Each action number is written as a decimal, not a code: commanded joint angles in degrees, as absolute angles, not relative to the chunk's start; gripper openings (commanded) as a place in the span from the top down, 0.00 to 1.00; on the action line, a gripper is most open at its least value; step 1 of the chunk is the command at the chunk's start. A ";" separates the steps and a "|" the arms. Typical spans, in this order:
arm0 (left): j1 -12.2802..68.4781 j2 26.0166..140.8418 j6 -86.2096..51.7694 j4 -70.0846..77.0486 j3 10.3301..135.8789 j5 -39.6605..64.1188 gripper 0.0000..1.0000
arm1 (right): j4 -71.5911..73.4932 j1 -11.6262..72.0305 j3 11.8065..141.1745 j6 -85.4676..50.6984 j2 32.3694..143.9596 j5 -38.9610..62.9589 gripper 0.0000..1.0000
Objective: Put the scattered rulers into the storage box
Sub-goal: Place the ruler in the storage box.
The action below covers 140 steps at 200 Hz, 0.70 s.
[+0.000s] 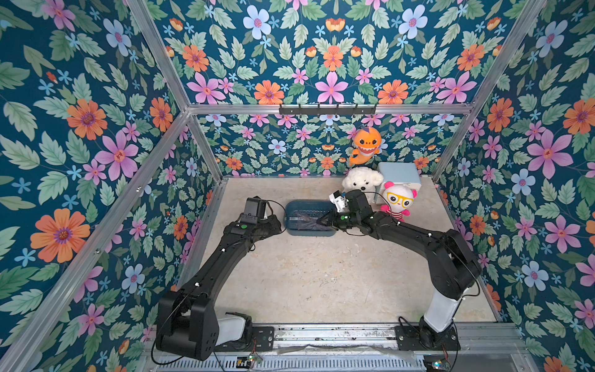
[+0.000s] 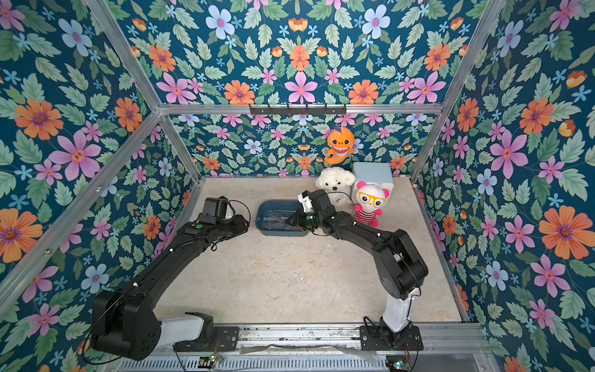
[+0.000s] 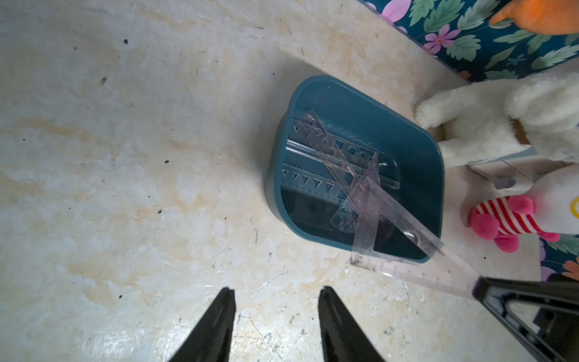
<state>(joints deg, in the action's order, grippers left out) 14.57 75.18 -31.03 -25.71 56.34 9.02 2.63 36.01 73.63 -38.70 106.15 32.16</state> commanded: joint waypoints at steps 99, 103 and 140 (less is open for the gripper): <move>12.44 79.55 -26.94 -21.55 56.64 12.15 0.48 | -8.92 35.07 90.00 -32.57 122.00 33.18 0.75; 12.40 79.42 -26.85 -21.22 56.48 12.42 0.47 | -9.66 35.08 90.04 -32.12 121.72 33.09 0.70; 12.47 77.55 -26.09 -19.88 58.48 12.86 0.38 | -17.69 35.11 88.60 -26.55 114.20 27.61 0.23</move>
<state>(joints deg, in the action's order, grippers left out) 12.43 78.67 -27.49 -22.26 56.58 12.25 -12.38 35.00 89.25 -31.42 118.74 30.98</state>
